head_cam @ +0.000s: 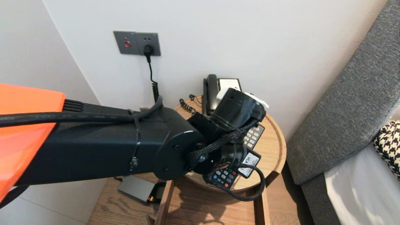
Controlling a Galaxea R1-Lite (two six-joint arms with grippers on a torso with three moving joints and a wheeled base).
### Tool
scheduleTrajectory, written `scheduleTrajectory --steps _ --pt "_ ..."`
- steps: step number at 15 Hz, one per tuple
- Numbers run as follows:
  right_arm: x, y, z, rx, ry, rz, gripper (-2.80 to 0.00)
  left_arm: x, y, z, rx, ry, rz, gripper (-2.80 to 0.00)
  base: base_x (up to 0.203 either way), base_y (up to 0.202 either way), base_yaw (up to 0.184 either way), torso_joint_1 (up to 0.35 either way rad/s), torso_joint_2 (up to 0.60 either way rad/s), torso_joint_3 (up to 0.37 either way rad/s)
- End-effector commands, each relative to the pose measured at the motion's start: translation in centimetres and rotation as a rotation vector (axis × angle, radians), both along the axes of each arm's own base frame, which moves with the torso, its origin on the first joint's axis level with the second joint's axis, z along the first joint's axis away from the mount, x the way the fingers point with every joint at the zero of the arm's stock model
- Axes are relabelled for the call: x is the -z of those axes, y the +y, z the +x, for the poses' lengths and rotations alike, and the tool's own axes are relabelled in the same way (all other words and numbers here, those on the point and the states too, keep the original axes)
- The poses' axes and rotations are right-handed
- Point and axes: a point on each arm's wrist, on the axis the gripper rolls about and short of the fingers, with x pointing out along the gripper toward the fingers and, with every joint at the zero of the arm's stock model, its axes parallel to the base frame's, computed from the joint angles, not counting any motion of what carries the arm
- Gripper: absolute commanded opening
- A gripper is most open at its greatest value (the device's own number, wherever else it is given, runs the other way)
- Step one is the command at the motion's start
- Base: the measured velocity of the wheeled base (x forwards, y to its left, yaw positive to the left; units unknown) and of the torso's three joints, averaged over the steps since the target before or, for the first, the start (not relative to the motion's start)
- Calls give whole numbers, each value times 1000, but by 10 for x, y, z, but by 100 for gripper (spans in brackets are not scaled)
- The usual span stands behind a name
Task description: Take the remote control out of the drawer one by one and place them on the table
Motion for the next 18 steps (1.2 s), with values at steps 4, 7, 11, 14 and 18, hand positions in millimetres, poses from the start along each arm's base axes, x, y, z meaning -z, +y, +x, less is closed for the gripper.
scheduleTrajectory --steps 4,7,11,14,18 --pt "7 0 2 0 27 0 -280 29 -24 22 -49 -7 54 -280 0 0 0 0 0 0" --pt "7 0 2 1 27 0 -280 31 -31 27 -55 -14 48 -280 0 0 0 0 0 0" --pt "7 0 2 0 27 0 -280 43 -38 41 -80 -18 56 -280 0 0 0 0 0 0" --pt "7 0 2 0 27 0 -280 53 -41 44 -81 -9 72 -280 0 0 0 0 0 0" --pt "7 0 2 1 27 0 -280 55 -41 44 -84 -5 72 -280 0 0 0 0 0 0"
